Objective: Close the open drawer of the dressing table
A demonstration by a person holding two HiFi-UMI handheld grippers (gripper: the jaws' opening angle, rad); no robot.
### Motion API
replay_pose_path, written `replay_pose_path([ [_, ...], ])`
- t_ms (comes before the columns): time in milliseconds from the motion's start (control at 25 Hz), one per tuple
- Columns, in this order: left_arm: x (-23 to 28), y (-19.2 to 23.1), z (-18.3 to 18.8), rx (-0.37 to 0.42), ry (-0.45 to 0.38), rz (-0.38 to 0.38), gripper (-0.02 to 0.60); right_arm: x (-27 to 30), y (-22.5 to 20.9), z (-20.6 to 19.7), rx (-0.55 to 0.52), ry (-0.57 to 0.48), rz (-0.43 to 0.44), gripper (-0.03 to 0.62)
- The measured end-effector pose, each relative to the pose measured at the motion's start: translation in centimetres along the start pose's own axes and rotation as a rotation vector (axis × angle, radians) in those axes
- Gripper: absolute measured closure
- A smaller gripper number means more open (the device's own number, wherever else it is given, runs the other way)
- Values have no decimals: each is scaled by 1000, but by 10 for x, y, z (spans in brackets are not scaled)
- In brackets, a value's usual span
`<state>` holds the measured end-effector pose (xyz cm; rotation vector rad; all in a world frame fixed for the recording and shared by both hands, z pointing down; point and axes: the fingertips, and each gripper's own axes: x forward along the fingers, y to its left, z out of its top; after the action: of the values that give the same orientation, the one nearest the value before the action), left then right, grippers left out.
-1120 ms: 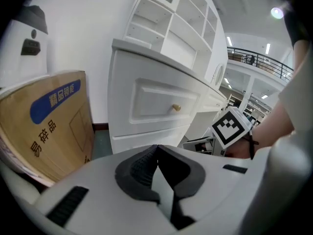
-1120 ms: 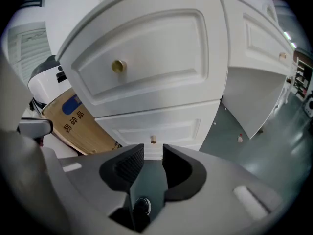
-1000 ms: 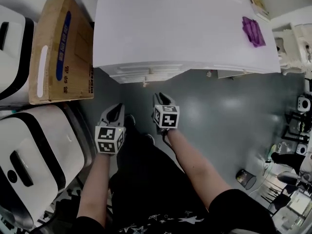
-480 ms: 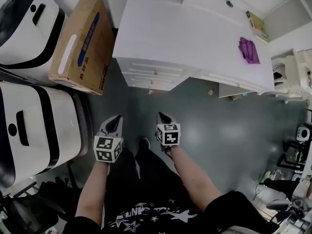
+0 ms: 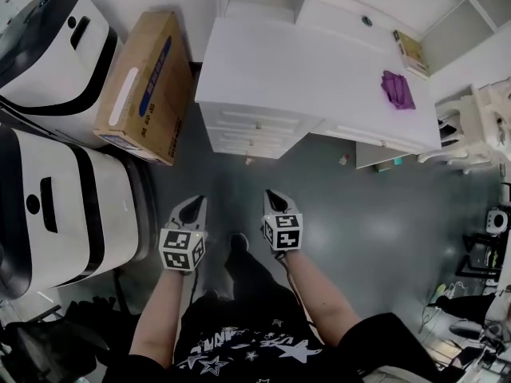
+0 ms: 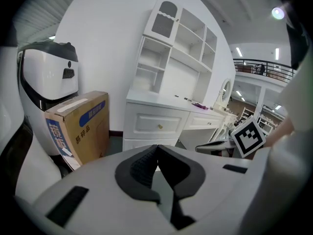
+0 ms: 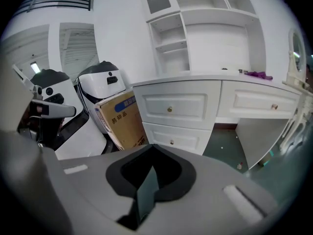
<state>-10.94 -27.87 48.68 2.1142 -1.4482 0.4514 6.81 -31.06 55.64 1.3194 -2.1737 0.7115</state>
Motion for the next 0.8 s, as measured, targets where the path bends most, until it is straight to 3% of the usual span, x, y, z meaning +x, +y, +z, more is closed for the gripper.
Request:
replay_pose_path([
  [360, -82, 5, -11, -5, -82, -22, 572, -60, 47, 9, 30, -123, -83, 591],
  [800, -208, -6, -68, 83, -131, -106, 572, -149, 138, -38, 118, -240, -129, 591],
])
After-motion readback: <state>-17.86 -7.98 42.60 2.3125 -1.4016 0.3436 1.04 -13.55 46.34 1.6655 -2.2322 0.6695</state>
